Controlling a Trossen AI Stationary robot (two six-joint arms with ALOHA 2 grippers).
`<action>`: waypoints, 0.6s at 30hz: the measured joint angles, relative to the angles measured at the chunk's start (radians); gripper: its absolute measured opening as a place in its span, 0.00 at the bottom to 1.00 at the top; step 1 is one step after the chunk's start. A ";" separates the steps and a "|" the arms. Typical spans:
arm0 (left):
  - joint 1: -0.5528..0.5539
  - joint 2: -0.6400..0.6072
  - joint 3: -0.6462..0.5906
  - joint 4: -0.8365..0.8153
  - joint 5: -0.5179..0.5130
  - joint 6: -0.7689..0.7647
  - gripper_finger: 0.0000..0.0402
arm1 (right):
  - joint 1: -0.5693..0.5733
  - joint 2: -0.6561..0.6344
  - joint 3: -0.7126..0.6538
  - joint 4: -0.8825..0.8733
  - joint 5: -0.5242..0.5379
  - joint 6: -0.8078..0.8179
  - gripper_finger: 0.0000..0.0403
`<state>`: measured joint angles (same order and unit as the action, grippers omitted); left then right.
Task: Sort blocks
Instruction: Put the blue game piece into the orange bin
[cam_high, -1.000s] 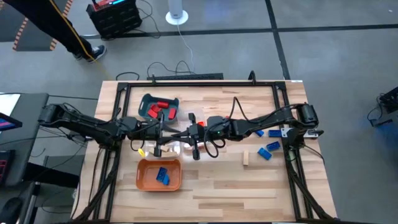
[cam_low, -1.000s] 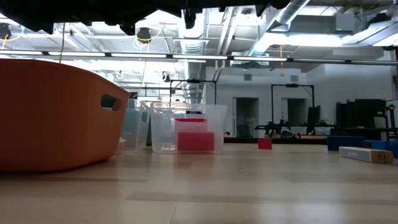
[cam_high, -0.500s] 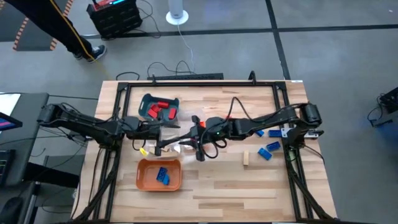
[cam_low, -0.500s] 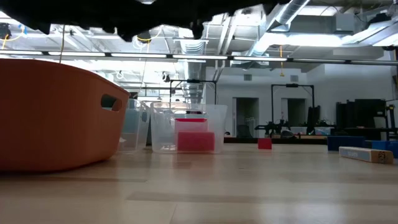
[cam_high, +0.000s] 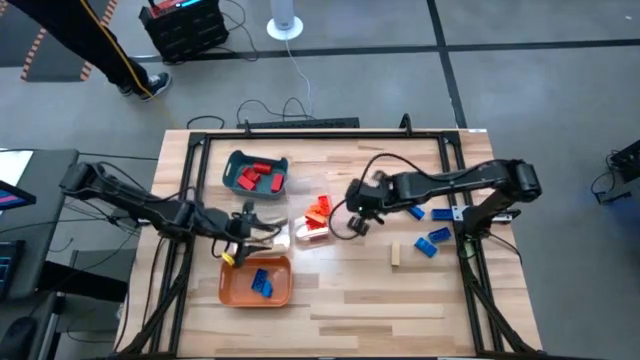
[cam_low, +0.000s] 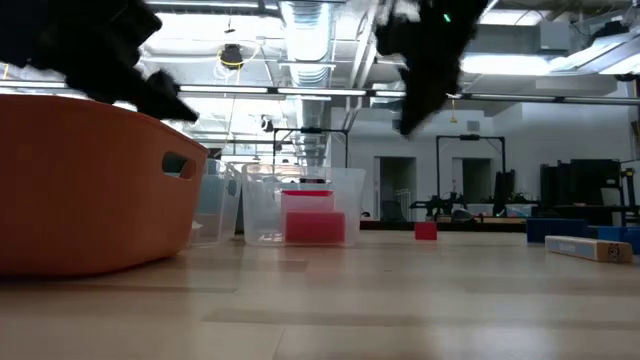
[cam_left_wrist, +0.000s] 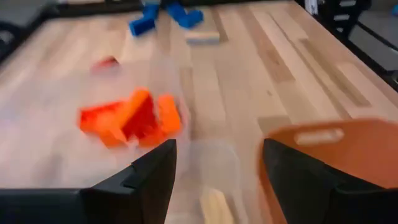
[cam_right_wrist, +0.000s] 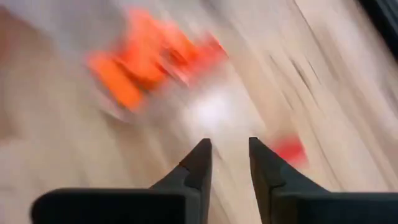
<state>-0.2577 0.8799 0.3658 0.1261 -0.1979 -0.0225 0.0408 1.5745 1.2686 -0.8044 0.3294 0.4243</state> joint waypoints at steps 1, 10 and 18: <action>-0.013 0.000 -0.019 0.010 -0.003 -0.020 0.58 | -0.015 0.001 0.000 -0.069 0.008 0.057 0.23; -0.094 0.000 -0.150 0.187 -0.100 -0.072 0.58 | -0.180 0.078 -0.003 -0.519 -0.043 0.308 0.53; -0.126 -0.004 -0.180 0.160 -0.100 -0.117 0.58 | -0.307 0.061 -0.179 -0.456 -0.159 0.247 0.67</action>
<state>-0.3840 0.8755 0.1857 0.2865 -0.2982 -0.1400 -0.2658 1.6355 1.0894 -1.2604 0.1709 0.6715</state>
